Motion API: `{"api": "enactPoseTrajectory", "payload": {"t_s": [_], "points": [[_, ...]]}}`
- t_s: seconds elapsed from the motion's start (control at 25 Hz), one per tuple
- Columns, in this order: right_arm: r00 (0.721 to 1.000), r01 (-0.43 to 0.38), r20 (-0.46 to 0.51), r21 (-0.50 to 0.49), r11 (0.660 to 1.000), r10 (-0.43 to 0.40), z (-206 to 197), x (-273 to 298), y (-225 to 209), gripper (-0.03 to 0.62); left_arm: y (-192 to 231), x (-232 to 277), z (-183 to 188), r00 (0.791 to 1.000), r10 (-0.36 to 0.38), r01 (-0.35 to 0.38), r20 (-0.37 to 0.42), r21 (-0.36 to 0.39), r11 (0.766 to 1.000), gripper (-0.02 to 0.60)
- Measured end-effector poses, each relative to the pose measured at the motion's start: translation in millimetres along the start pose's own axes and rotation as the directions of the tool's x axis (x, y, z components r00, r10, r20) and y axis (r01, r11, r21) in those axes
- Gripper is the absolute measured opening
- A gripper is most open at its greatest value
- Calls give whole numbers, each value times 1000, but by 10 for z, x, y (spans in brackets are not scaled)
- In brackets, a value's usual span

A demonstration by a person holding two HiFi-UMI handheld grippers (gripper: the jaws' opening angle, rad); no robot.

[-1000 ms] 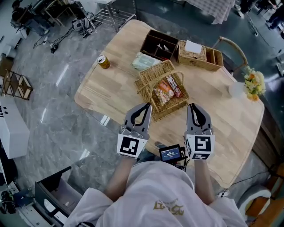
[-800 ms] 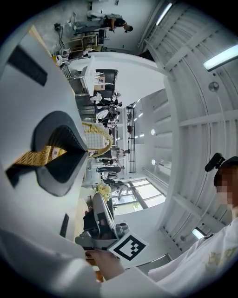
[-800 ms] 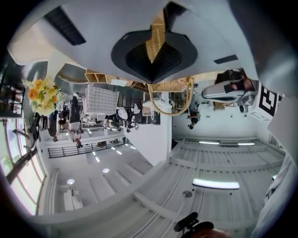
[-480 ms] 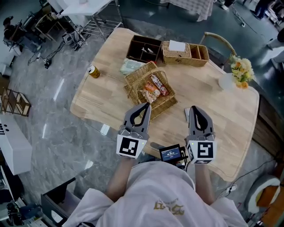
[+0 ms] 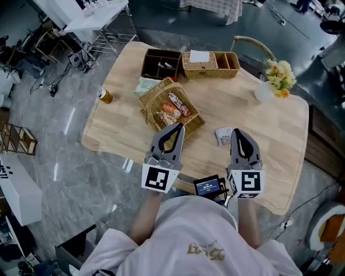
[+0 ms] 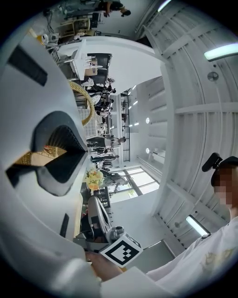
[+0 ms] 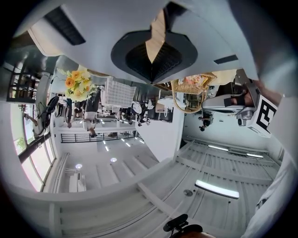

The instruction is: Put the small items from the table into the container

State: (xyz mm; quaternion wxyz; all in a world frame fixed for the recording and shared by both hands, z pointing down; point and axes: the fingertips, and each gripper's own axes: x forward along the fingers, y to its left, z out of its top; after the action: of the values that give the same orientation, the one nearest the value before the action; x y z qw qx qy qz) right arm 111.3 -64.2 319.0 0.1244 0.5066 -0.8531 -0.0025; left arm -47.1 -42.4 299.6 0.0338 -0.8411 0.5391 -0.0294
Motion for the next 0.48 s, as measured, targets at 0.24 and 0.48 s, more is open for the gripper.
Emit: {"api": "enactPoseTrajectory", "payload": {"t_s": [0.24,0.48], "points": [[1000,15,-13,11,1000,-15,-55,-52,-113,20,-111,59,45,1000,-22,22,7,1,1000,-6],[1000,18,-21,28,999,-17,-98,-45,-181,20,-137,81,59,999,-39,39,3,0,999,-6]]}}
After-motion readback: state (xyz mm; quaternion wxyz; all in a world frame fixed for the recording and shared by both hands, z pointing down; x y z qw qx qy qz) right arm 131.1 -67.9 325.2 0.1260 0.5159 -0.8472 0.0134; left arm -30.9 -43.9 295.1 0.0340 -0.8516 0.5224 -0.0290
